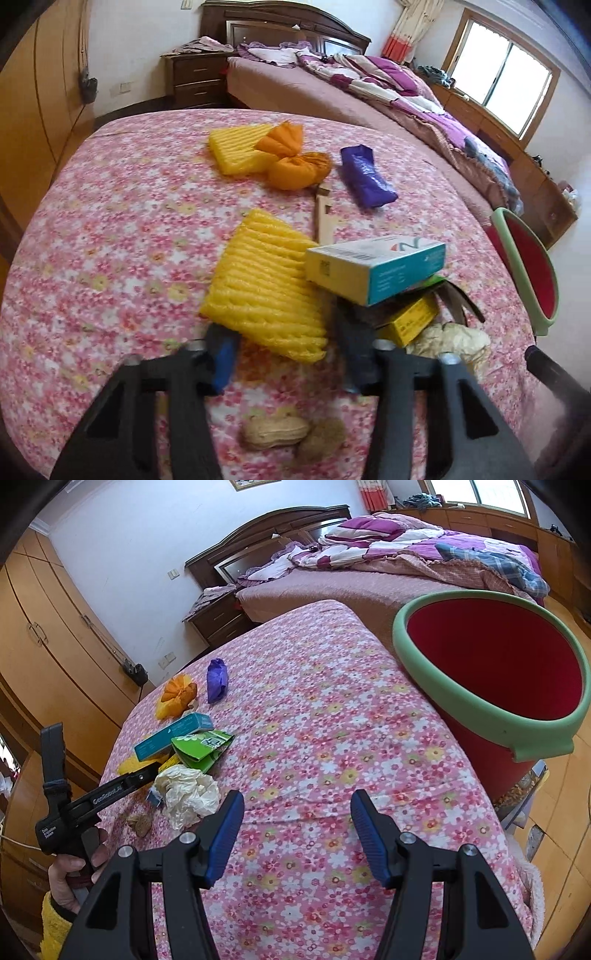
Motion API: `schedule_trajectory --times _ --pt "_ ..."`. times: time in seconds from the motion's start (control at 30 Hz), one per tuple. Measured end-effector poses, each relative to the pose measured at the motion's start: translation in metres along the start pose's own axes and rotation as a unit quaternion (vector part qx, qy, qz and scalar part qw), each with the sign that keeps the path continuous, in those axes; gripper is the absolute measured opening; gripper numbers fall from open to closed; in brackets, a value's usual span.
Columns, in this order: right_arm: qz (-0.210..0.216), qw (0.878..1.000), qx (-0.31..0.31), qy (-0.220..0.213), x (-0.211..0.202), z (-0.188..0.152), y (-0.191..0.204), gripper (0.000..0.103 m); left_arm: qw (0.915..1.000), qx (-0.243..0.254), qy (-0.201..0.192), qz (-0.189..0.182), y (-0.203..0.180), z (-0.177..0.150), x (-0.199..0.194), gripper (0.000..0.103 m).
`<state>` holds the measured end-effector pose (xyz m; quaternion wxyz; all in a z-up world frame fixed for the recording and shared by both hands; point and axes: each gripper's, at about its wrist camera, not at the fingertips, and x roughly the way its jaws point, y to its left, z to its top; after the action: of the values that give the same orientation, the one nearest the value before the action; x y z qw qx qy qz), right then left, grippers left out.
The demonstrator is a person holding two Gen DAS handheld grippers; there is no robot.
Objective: Collect trash
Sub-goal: 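Lower left gripper onto the yellow foam net sleeve and close it, then close right gripper on the crumpled white tissue while left gripper holds the foam sleeve, then carry the foam sleeve and tissue over the red bucket and open both grippers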
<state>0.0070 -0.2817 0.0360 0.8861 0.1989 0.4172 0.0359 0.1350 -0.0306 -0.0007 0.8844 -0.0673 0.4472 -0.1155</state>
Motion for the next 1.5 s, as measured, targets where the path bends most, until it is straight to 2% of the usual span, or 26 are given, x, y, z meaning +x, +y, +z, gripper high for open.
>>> schedule_trajectory --times 0.07,0.13,0.6,0.93,0.97,1.0,1.03,1.13,1.5 --pt "0.001 1.000 -0.005 0.001 0.001 0.000 0.003 0.063 0.9999 -0.005 -0.002 -0.014 0.001 -0.001 -0.002 0.017" --pt "0.003 1.000 -0.008 0.002 0.002 0.000 0.006 0.063 0.9997 -0.009 -0.008 -0.023 0.000 -0.001 -0.005 0.013" --pt "0.039 0.998 -0.047 0.014 0.021 -0.001 0.051 0.063 0.9973 0.011 -0.066 -0.031 0.007 -0.012 -0.060 0.010" --pt "0.050 0.995 -0.068 0.047 0.058 0.001 0.084 0.063 0.9962 -0.002 -0.075 -0.045 0.020 -0.022 -0.077 0.010" --pt "0.048 0.995 -0.068 0.053 0.062 0.001 0.085 0.059 0.9961 -0.002 -0.075 -0.047 0.020 -0.022 -0.077 0.010" --pt "0.047 0.995 -0.070 0.058 0.066 0.000 0.086 0.045 0.9959 -0.002 -0.076 -0.048 0.020 -0.023 -0.078 0.010" --pt "0.051 0.994 -0.073 0.064 0.069 -0.001 0.087 0.037 0.9958 -0.002 -0.077 -0.050 0.020 -0.023 -0.078 0.010" --pt "0.061 0.993 -0.075 0.070 0.070 -0.003 0.088 0.025 0.9953 -0.001 -0.079 -0.056 0.020 -0.024 -0.081 0.010" --pt "0.085 0.994 -0.071 -0.005 0.003 -0.003 0.082 0.021 0.9936 0.021 -0.081 -0.076 -0.002 -0.025 -0.094 0.010"
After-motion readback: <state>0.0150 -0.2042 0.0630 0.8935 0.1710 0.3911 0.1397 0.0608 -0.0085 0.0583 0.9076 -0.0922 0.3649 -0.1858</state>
